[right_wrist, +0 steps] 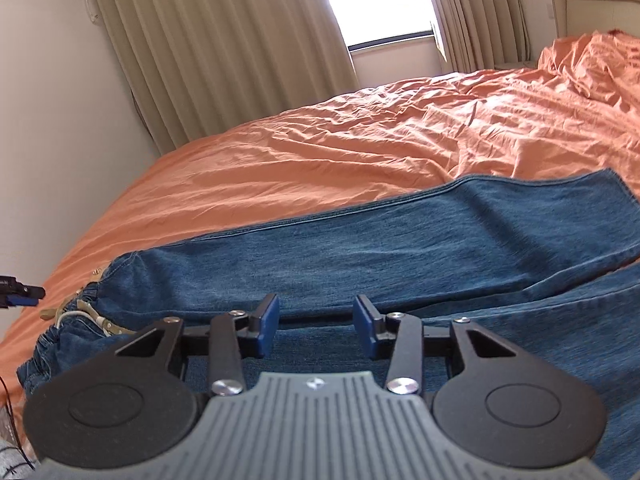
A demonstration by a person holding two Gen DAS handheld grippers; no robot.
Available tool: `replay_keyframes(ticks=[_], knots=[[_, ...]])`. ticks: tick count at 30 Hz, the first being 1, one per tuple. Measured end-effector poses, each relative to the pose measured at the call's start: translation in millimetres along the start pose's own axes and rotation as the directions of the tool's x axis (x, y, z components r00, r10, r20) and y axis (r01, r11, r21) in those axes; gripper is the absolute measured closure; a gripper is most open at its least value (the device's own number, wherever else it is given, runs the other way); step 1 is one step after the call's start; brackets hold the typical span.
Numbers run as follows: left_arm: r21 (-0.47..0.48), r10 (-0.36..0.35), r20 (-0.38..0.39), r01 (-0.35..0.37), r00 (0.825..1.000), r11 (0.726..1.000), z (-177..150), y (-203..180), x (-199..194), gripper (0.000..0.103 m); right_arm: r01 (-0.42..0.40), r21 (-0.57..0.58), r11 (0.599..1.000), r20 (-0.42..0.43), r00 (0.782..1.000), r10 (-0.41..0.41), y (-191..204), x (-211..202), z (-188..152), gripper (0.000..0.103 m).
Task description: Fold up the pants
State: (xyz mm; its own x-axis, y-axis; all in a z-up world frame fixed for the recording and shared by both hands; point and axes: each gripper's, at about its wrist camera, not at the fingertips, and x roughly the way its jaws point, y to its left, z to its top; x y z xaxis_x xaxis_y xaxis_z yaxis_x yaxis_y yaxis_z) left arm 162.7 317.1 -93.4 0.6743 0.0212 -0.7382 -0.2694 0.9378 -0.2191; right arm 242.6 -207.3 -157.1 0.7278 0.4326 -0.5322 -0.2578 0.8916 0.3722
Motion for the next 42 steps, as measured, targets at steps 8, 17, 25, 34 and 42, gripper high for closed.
replay_keyframes(ticks=[8,17,25,34,42], knots=[[-0.176,-0.101,-0.133,0.077,0.986,0.981,-18.4,54.8,58.9,0.038,-0.019,0.086,0.996,-0.006,1.000,0.019,-13.3,23.6,-3.2,0.056],[-0.130,-0.063,0.056,0.070,0.996,0.989,-16.2,27.9,14.0,0.096,0.019,0.099,0.995,-0.043,0.999,-0.015,-15.7,37.9,-3.9,0.056],[0.031,0.169,0.064,-0.171,0.984,0.985,-3.0,4.3,-0.5,0.097,0.025,0.112,0.993,-0.001,1.000,-0.025,-17.0,20.8,-6.5,0.056],[0.052,0.271,-0.104,-0.267,0.957,0.962,-20.1,10.4,72.1,0.094,0.092,0.193,0.977,-0.039,0.996,-0.086,-32.7,22.9,-5.2,0.056],[0.215,0.286,0.019,-0.283,0.958,0.935,-9.1,-25.0,15.1,0.076,0.129,0.209,0.969,-0.090,0.990,-0.112,-38.8,-4.2,12.9,0.045]])
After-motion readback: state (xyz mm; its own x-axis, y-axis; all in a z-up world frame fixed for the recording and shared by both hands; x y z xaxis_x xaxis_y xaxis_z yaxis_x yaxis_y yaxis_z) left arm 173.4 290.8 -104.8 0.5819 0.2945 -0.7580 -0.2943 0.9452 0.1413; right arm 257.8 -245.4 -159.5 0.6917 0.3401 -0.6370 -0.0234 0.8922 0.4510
